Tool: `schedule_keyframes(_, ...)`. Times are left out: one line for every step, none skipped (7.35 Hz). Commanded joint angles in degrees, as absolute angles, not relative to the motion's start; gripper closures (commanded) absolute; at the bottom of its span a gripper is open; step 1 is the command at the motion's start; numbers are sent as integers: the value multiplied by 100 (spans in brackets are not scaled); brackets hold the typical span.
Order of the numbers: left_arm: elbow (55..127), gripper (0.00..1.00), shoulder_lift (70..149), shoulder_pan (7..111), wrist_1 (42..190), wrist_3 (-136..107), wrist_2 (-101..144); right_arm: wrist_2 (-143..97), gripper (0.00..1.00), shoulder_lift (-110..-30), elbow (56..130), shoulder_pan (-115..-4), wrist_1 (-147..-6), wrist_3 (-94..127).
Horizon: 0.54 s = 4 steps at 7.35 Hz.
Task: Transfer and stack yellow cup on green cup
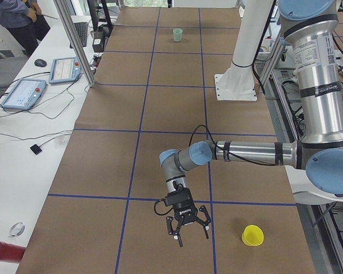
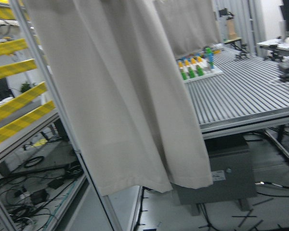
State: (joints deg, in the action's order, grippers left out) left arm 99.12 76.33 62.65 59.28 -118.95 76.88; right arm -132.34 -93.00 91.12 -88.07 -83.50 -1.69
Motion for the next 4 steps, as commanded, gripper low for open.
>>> schedule_keyframes(9792, 0, 7629, 5576, 4943, -13082, 8800, -13219, 0, -9308, 9105, -8807, -8332, -176)
schedule_keyframes(9634, 0, 7629, 5381, 4826, -13505, 9155, -13201, 0, -9299, 9088, -8807, -8323, -176)
schedule_keyframes(9450, 0, 7629, 5214, 4825, -13778, 9524, -13219, 0, -9299, 9079, -8807, -8315, -176)
schedule_keyframes(9231, 0, 7629, 5099, 4851, -14016, 9806, -13227, 0, -9334, 9070, -8807, -8314, -176)
